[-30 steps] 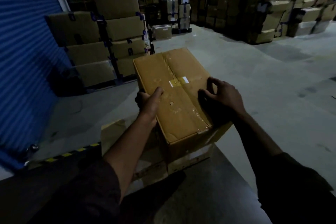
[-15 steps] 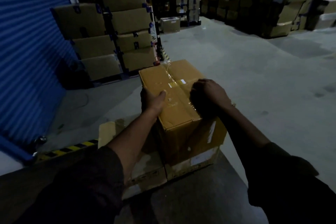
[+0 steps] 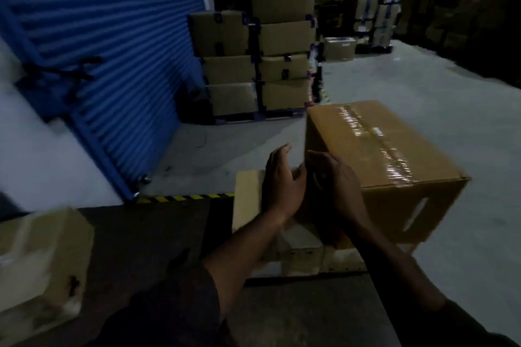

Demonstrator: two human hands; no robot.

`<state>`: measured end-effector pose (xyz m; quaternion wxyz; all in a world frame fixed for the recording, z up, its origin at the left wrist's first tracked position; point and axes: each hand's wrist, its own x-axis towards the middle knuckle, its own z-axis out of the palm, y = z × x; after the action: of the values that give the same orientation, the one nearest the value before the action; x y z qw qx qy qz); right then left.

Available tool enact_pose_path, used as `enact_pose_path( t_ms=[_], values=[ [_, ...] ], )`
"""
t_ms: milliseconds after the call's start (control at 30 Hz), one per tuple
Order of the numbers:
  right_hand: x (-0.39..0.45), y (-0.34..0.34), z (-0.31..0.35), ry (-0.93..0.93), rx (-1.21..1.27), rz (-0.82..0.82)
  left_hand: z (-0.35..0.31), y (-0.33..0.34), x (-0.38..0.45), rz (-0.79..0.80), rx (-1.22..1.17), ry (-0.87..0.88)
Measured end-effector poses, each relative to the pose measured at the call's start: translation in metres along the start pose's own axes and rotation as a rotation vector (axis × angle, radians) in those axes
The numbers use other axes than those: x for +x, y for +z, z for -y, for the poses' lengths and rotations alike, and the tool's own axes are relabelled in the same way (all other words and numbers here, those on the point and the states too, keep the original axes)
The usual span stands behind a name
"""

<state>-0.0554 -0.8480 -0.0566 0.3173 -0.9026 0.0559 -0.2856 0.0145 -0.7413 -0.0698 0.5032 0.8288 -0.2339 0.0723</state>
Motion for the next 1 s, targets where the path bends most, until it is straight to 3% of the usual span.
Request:
enact_pose_path(
  t_ms=[233,433,667,1000],
  values=[
    [-0.029,0.097,0.101,-0.099,0.157,0.055,0.074,-0.124,-0.060,-0.241,0.024,-0.024],
    [-0.046,0.183,0.186,-0.238,0.270,0.239,0.135,-0.230,-0.112,-0.383,0.079,-0.158],
    [-0.081,0.289,0.303,-0.348,0.265,0.311,0.219,-0.356,-0.165,-0.519,0.151,-0.287],
    [-0.126,0.466,0.403,-0.052,0.137,0.510,0.379,-0.509,-0.219,-0.486,0.254,-0.630]
  ],
)
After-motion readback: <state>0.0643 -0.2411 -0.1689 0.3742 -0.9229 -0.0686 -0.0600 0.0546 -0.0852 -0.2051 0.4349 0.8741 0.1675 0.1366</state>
